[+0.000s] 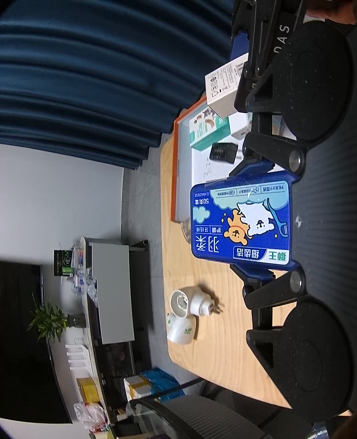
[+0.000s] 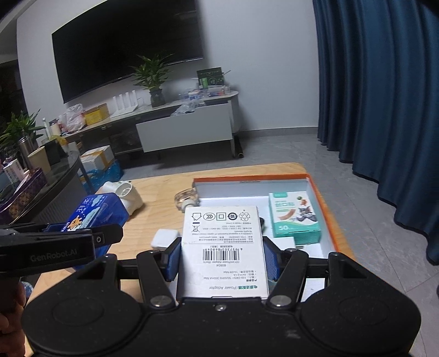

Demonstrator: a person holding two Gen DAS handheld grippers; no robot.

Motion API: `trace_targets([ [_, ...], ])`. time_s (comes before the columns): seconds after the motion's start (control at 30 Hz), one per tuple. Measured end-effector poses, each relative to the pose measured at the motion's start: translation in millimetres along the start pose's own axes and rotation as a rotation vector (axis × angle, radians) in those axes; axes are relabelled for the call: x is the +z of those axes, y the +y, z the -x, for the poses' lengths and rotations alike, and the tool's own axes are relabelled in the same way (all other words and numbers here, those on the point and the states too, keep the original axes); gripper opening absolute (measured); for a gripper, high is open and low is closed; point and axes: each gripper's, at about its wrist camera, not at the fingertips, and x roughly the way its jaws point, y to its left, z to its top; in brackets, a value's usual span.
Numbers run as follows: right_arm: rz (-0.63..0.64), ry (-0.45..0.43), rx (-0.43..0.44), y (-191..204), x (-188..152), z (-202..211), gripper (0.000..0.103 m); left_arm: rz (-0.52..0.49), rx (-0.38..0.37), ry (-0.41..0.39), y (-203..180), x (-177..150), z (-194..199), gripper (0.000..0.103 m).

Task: Organize rigid objects
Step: 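Carry the blue box with the left tool while the right tool carries the adapter box over the tray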

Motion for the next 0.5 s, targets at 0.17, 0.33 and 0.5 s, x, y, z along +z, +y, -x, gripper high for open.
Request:
trace_targets([
  [0.17,-0.015,-0.006,-0.015,-9,-1,0,0.071,-0.016,-0.019,0.002,-9,3,-4,0.063],
  [0.33,-0.026,-0.012,-0.030,-18,0,1,0.071,-0.036,-0.031,-0.006,-15,7,-7,0.063],
  [0.5,-0.031,-0.011,-0.039,-22,0,0,0.071,-0.052,-0.038,-0.003,-19,7,-11,0.063],
])
